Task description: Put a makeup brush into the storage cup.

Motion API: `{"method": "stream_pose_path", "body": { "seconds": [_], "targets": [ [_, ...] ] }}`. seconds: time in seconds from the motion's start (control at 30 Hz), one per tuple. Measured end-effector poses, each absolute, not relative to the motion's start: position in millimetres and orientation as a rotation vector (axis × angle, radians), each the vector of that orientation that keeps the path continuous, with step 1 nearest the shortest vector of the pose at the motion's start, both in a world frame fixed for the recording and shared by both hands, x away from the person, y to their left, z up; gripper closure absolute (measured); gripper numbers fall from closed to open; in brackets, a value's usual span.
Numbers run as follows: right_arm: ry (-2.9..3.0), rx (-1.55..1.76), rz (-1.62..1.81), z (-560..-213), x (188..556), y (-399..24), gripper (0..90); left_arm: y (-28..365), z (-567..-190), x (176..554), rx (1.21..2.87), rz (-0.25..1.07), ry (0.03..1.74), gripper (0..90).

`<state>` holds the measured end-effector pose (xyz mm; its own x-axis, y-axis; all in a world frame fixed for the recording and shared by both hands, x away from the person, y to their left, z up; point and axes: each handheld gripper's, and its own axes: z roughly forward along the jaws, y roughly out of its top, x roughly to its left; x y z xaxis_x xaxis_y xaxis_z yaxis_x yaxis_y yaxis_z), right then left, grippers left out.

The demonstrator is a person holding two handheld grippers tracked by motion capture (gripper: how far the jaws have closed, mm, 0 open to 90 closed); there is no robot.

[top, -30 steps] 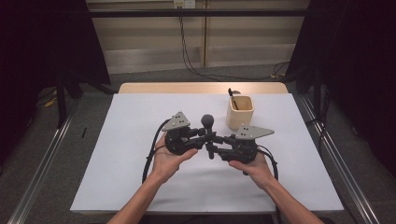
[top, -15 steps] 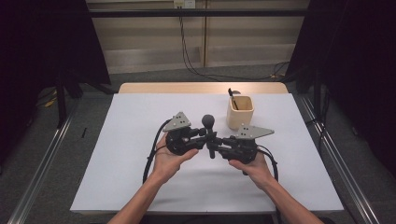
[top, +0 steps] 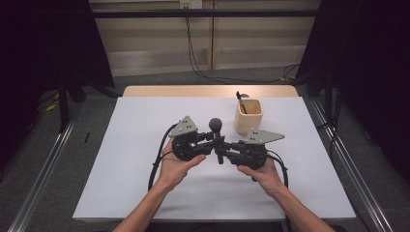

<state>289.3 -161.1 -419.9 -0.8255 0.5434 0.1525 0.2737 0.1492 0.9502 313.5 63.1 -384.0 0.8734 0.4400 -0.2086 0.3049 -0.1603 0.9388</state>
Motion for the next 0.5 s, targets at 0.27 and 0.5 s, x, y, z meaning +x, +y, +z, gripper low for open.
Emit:
{"method": "stream_pose_path", "body": {
  "seconds": [0.27, 0.5],
  "targets": [
    [2.185, 0.814, 1.735, -419, 290, -164, 75.1, 69, -382, 312, 1.736, 0.173, 0.586, 55.7],
    [2.174, 0.841, 1.723, -420, 292, -167, 75.2, 76, -384, 309, 1.721, 0.237, 0.599, 38.6]
  ]
}}
